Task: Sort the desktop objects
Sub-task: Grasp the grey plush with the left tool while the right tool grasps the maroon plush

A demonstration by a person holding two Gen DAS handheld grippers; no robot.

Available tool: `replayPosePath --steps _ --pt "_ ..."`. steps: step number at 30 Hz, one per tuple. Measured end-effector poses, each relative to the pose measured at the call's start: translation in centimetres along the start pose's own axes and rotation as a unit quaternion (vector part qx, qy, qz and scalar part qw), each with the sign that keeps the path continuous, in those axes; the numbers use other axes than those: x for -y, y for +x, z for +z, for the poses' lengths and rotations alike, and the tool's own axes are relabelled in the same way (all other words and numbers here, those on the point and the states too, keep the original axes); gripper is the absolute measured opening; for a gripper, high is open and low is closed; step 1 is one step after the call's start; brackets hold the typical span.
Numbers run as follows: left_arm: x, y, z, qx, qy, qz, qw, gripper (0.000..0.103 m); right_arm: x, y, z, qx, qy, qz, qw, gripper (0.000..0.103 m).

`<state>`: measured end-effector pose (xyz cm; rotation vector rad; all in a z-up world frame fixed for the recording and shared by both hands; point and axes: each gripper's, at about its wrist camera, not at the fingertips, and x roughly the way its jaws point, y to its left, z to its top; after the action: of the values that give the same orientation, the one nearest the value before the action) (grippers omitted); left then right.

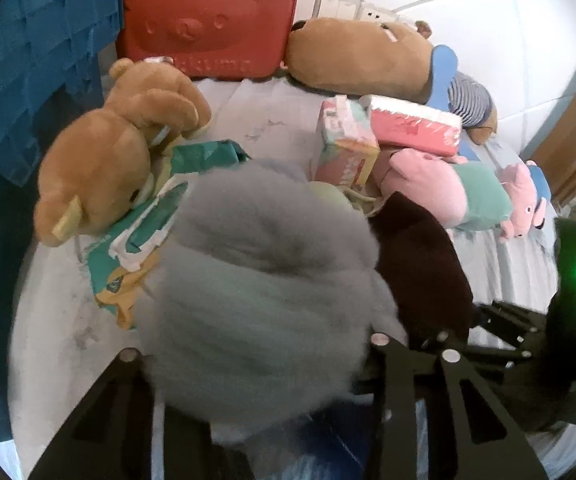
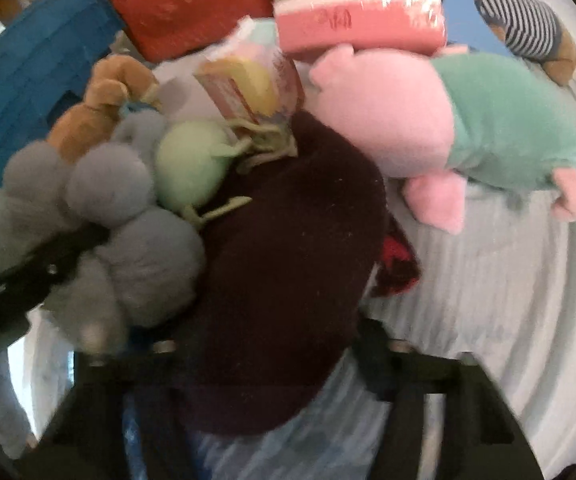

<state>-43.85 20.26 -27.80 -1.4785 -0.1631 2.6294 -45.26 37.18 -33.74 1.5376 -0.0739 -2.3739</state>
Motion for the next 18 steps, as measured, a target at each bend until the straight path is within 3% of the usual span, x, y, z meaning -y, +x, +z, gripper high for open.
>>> replayPosePath --steps 5,7,11,18 --pt "0.5 -3.5 -0.3 0.022 0.01 0.003 0.9997 0.035 0.4 -4.1 -0.3 0.029 -0.029 -0.031 0.999 0.017" --pt "0.4 -4.3 -1.1 0.02 0.009 0.007 0.9997 0.035 0.9 -5.7 -0.9 0.033 -0.024 -0.028 0.999 0.016" --pt "-0.5 -5.9 -2.8 0.019 0.002 0.021 0.9996 0.035 1.2 -8.1 -2.2 0.039 -0.014 0.024 0.999 0.016" --pt "-2.1 -6.3 -5.2 0.007 -0.012 0.031 0.9994 0.035 1.5 -7.6 -4.5 0.027 0.012 0.031 0.999 0.018"
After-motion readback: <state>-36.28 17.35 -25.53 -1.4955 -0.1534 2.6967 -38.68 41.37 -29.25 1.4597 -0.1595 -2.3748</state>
